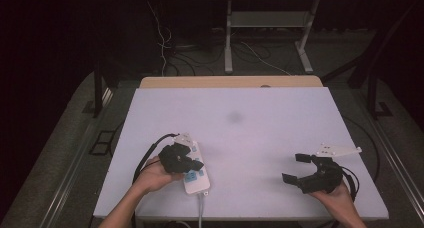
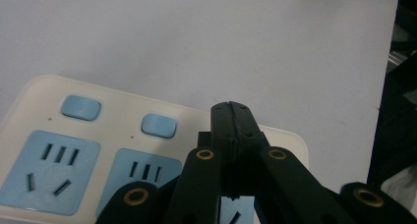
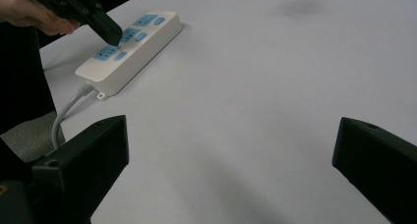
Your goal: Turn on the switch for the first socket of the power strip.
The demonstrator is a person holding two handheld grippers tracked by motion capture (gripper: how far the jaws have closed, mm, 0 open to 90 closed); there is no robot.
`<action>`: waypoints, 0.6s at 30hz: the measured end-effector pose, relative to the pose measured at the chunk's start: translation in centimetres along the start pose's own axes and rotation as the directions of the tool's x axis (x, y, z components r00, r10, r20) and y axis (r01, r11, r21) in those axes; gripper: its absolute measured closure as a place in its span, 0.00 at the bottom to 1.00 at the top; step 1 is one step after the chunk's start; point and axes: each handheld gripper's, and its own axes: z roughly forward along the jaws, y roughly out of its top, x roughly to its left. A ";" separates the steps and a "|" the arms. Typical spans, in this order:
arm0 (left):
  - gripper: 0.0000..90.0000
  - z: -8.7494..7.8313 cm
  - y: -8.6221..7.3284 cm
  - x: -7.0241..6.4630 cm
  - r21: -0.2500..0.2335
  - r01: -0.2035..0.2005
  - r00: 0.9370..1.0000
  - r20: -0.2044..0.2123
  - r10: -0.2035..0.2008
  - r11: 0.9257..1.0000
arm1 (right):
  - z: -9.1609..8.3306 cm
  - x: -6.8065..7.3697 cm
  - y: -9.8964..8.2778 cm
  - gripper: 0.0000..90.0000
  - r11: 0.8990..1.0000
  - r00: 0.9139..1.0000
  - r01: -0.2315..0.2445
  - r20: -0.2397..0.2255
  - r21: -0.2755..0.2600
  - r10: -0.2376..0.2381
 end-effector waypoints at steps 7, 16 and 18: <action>0.99 -0.9 0.0 0.1 -0.035 0.005 1.000 -0.017 -0.006 0.999 | 0.0 0.0 0.0 0.00 1.000 1.000 -0.001 0.001 0.000 0.001; 0.99 -2.2 -0.3 0.4 -0.095 0.026 0.999 -0.042 -0.031 0.995 | -0.1 0.1 0.0 0.00 1.000 1.000 0.000 0.001 -0.004 0.000; 0.99 -2.5 -0.5 0.4 -0.107 0.031 0.998 -0.049 -0.037 0.994 | -0.1 0.1 0.0 0.00 1.000 1.000 -0.001 0.001 -0.003 0.001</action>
